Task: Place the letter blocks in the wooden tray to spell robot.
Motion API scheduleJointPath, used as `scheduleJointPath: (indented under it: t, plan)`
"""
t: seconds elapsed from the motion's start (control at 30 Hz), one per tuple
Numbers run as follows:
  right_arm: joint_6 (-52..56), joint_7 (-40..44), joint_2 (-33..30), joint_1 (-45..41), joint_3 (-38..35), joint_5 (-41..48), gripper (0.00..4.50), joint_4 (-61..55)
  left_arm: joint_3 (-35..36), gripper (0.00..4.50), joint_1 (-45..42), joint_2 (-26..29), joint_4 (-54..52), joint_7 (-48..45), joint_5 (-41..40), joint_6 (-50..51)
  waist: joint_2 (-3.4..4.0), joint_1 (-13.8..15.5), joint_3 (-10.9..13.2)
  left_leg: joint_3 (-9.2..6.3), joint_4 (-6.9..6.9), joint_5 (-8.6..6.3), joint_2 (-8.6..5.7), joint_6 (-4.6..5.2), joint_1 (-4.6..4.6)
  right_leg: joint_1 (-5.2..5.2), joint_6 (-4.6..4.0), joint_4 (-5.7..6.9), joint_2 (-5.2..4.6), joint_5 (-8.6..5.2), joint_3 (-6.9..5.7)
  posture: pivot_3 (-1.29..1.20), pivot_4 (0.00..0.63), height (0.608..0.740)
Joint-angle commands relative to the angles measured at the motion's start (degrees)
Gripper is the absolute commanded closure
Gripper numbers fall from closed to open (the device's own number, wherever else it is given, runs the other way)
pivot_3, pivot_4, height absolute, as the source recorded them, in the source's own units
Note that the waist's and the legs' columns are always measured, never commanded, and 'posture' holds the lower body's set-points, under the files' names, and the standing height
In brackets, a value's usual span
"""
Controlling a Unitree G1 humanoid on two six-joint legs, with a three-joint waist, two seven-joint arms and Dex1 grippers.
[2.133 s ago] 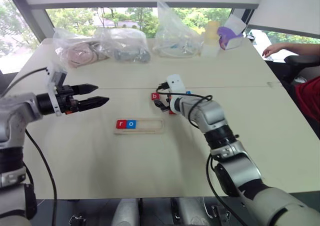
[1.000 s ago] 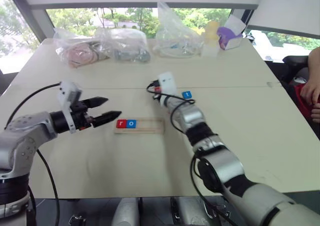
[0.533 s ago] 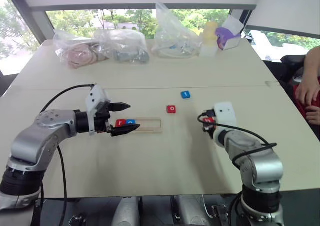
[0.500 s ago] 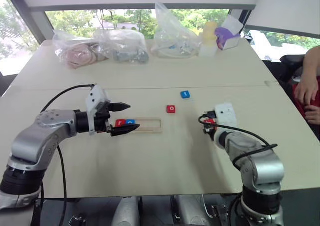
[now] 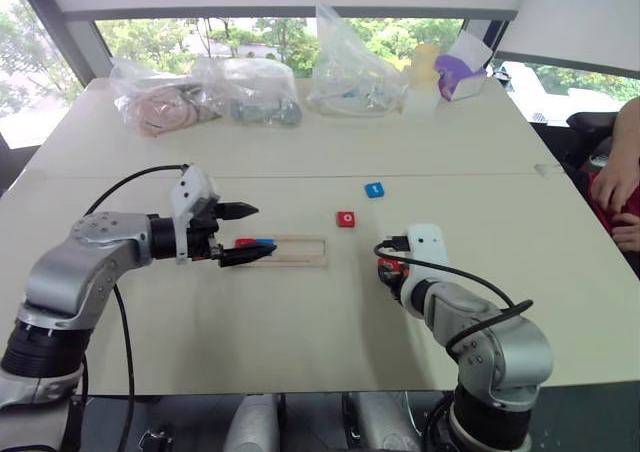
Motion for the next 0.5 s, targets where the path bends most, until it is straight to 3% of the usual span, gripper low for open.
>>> scheduleJointPath:
  t: [0.03, 0.1, 0.2, 0.3, 0.43, 0.5]
  plan:
    - [0.4, -0.4, 0.4, -0.1, -0.3, 0.1, 0.86, 0.4, 0.3, 0.0, -0.6, 0.3, 0.0, -0.4, 0.5, -0.9, -0.01, 0.0, 0.0, 0.0, 0.0, 0.0, 0.0, 0.0, 0.0, 0.0, 0.0, 0.0, 0.0, 0.0, 0.0, 0.0, 0.15, 0.735]
    - [0.4, 0.1, -0.9, -0.7, 0.0, 0.3, 0.03, -0.1, 0.3, 0.0, -0.4, 0.3, 0.0, -0.4, 0.5, -1.0, -0.01, 0.1, 0.0, -0.01, 0.0, 0.0, 0.0, 0.0, 0.0, 0.02, 0.0, -0.01, -0.01, 0.0, 0.0, 0.0, 0.15, 0.735]
    - [0.1, 2.7, -5.1, -3.8, -0.6, 1.6, 0.03, -2.0, 0.4, 0.0, 0.0, 0.8, 0.0, -1.0, 0.3, -1.0, 0.01, 0.0, 0.0, 0.01, 0.01, 0.0, -0.03, 0.0, -0.01, 0.02, 0.0, -0.03, -0.04, 0.0, 0.0, 0.0, 0.15, 0.735]
    - [-7.5, 10.5, -15.8, -7.8, -3.3, 4.8, 0.03, 0.2, 0.3, 0.0, 0.1, 2.5, -0.3, -4.2, -0.7, -0.3, 0.04, 0.0, 0.0, 0.09, 0.04, 0.0, -0.04, 0.0, -0.02, 0.01, -0.02, -0.05, -0.05, -0.01, 0.0, 0.0, 0.15, 0.735]
    - [-25.6, 32.9, -31.7, -7.7, -10.9, 15.1, 0.03, 8.2, -0.4, 0.0, -0.5, 6.7, -1.9, -11.1, -3.5, 1.8, -0.01, 0.0, 0.1, 0.09, -0.03, -0.03, -0.02, 0.04, 0.0, 0.04, 0.02, -0.11, 0.03, -0.05, -0.03, 0.0, 0.15, 0.735]
    - [-39.2, 46.0, -40.9, -2.4, -9.8, 15.7, 0.03, 13.3, -1.3, 0.0, -0.7, 8.9, -2.7, -14.1, -3.4, 1.6, -0.02, 0.2, 0.1, 0.07, -0.06, -0.08, -0.02, 0.14, -0.01, 0.05, 0.09, -0.11, 0.05, -0.07, -0.03, 0.0, 0.15, 0.735]
